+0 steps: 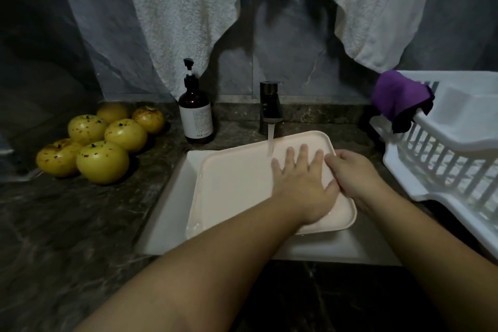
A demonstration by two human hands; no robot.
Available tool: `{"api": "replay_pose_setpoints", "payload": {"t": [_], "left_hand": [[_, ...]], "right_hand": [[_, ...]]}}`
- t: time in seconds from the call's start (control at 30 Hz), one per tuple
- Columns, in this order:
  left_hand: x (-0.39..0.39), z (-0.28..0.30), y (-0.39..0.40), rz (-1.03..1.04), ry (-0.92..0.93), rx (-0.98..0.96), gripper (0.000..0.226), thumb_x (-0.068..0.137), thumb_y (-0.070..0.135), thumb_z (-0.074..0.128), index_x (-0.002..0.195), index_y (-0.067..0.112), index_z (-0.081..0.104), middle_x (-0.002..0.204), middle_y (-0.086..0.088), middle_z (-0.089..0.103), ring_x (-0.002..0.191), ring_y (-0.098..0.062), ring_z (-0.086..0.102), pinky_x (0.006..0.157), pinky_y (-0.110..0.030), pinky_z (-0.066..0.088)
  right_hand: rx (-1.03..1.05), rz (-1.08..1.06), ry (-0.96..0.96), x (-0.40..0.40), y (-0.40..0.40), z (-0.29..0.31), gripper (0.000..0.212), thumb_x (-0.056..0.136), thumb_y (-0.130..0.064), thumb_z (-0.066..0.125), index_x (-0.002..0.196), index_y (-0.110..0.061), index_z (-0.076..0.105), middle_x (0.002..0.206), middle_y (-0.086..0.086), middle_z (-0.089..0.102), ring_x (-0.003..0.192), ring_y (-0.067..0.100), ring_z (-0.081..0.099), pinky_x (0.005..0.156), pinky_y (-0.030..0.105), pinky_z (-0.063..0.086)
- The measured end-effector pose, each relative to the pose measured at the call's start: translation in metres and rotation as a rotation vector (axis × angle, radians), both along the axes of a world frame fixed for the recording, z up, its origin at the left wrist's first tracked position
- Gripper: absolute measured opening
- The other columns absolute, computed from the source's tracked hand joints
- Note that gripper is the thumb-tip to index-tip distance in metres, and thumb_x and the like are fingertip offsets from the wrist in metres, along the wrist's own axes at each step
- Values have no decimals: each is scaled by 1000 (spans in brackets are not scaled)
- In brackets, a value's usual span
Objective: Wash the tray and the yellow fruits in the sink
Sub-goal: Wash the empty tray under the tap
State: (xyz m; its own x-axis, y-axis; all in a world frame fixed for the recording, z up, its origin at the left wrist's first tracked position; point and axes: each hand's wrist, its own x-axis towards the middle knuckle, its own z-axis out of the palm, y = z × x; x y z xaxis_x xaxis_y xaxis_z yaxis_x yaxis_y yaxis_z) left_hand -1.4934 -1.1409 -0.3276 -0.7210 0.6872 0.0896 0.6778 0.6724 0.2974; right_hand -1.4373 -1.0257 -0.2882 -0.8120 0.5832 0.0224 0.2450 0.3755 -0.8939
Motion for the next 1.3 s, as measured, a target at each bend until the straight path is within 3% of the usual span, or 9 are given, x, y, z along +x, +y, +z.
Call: {"api": "replay_pose_setpoints", "payload": {"t": [0.1,0.4,0.6,0.7,0.83,0.97,1.03,1.2,1.3], "left_hand": [[-3,-2,-7,-72,38,8,84,92,77,17,164,39,-4,174,0,-15,158,-28,-20,121,-56,-16],[-44,1,-105,-271,114,-183,84,89,88,18,159,53,-12,171,3,-25,156,-18,-27,126,-45,-13],[-74,12,-168,-101,119,-284,92,82,92,14,161,50,-5,172,-3,-21,158,-23,-21,127,-44,-10],[-80,17,-181,101,-108,-77,77,97,71,44,164,38,23,174,-5,-9,160,-25,2,127,-37,10],[-80,22,-180,215,-281,151,48,107,30,53,154,25,46,152,-3,53,127,-17,57,102,-24,44],[-80,22,-182,278,-489,279,48,99,7,54,144,21,58,130,-6,63,105,-18,66,88,-30,56],[-79,21,-186,282,-626,318,34,98,4,58,126,21,68,127,-10,66,96,-18,65,81,-29,54],[-77,15,-200,388,-916,369,17,94,8,67,106,8,79,116,-24,73,92,-26,64,83,-36,46],[-77,21,-204,487,-1126,451,26,97,19,61,108,-2,71,79,-15,70,52,-16,62,46,-24,49]], "right_hand": [[-48,-12,-7,3,6,-1,21,102,-32,55,87,-28,69,93,-1,75,88,19,70,83,40,57],[-35,-107,37,4,20,2,24,99,-32,59,88,-16,73,88,8,75,81,28,69,80,44,56],[-75,-121,32,5,30,6,20,101,-27,59,90,-17,72,89,8,73,71,22,65,61,31,48],[-131,-147,2,9,36,9,16,101,-23,60,100,-13,72,100,15,73,89,34,69,80,41,55],[-223,-132,-96,14,43,8,19,102,-18,59,115,-7,68,111,22,71,102,41,68,97,55,53],[-286,-46,-97,19,46,12,30,100,-8,58,129,-17,60,108,14,72,90,31,71,74,43,57],[-305,-49,-86,23,49,15,49,95,-2,62,138,-24,53,119,12,67,97,31,70,79,44,57],[-467,-6,-226,26,47,19,40,78,-10,68,117,-4,70,106,24,74,80,32,71,74,42,60],[-509,-24,-212,28,46,21,29,85,-3,54,109,-1,71,93,24,75,61,29,73,43,35,59]]}}
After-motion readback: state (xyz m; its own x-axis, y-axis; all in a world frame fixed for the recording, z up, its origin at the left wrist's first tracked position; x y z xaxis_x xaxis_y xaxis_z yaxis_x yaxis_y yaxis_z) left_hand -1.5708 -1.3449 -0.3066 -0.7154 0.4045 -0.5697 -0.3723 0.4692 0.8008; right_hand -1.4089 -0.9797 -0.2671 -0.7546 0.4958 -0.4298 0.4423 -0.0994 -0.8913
